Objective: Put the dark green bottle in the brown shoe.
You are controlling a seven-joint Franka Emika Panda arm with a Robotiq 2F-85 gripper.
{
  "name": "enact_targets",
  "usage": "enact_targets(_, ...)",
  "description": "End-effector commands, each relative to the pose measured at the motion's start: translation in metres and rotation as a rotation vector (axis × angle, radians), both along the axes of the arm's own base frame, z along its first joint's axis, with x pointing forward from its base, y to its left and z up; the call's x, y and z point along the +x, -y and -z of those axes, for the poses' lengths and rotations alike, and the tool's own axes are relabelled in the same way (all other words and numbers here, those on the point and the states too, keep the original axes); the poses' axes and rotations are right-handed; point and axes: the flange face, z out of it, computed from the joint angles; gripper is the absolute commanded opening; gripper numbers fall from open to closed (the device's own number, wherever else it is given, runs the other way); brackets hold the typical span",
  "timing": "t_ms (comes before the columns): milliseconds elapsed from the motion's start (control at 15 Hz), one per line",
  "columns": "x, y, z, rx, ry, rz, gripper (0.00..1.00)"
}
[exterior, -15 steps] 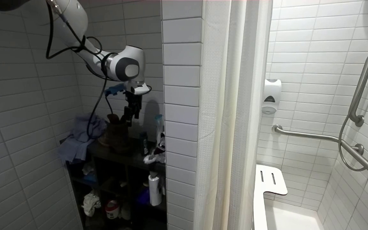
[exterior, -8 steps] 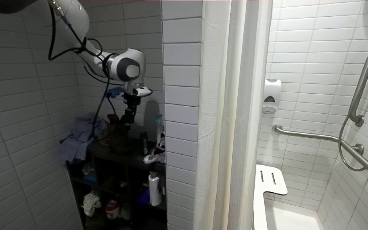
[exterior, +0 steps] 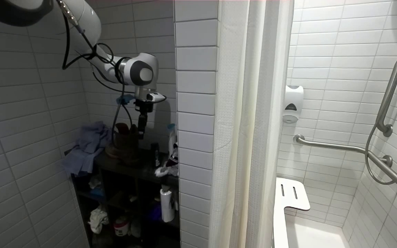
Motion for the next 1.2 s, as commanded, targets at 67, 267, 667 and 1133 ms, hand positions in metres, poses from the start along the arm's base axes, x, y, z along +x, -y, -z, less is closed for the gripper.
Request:
enact_targets(67,0.023,0.001,0.005,-0.016,-0.033,-0.029,1.00)
enact_targets(267,0.029,0.002,0.011,-0.008,-0.044,-0.028,1.00)
enact_targets(667,0.032,0.020,0.029,0.016,-0.070,-0.004,1.00)
enact_targets(1133,0.039,0.029,0.035,0.025,-0.073,0.014,1.00)
